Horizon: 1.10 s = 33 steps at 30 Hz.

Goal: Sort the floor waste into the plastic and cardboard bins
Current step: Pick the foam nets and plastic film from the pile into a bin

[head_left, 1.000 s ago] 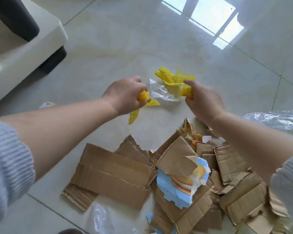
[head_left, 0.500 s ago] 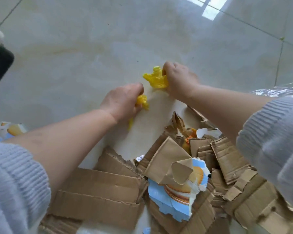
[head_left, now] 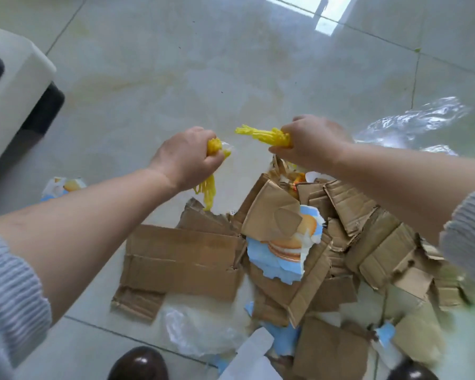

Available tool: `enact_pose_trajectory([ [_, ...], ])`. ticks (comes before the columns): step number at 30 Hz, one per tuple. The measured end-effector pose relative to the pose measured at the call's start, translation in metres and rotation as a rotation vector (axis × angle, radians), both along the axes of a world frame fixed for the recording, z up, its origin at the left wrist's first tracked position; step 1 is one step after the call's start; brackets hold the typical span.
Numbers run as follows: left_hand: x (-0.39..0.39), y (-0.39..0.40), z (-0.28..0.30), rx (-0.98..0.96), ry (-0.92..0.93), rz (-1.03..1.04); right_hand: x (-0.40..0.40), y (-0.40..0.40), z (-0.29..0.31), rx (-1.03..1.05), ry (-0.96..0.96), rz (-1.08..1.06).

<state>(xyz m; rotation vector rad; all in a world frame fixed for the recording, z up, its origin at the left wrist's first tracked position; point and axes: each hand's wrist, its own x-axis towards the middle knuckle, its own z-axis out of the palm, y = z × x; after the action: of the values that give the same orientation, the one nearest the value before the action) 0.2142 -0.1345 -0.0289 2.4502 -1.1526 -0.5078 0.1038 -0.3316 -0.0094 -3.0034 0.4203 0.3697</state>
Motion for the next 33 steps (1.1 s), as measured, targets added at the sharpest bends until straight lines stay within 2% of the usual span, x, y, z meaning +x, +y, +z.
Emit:
enact_pose_trajectory([
  [5, -0.043, 0.019, 0.046, -0.065, -0.037, -0.057, -0.068, 0.023, 0.063, -0.009, -0.092, 0.0],
  [9, -0.096, 0.013, 0.077, -0.115, -0.007, -0.052, -0.15, 0.025, 0.108, -0.044, -0.119, -0.086],
  [15, -0.19, -0.04, 0.146, -0.186, -0.035, -0.18, -0.301, 0.008, 0.164, -0.063, -0.11, -0.311],
  [20, -0.264, -0.11, 0.199, -0.231, -0.102, -0.397, -0.407, -0.025, 0.203, -0.064, -0.246, -0.521],
  [25, -0.351, -0.207, 0.223, -0.288, -0.092, -0.528, -0.485, -0.075, 0.209, 0.017, -0.446, -0.812],
  [29, -0.423, -0.265, 0.211, -0.304, -0.077, -0.509, -0.521, -0.122, 0.189, 0.166, -0.595, -1.073],
  [33, -0.482, -0.304, 0.192, -0.271, 0.01, -0.458, -0.534, -0.153, 0.162, 0.313, -0.532, -1.227],
])
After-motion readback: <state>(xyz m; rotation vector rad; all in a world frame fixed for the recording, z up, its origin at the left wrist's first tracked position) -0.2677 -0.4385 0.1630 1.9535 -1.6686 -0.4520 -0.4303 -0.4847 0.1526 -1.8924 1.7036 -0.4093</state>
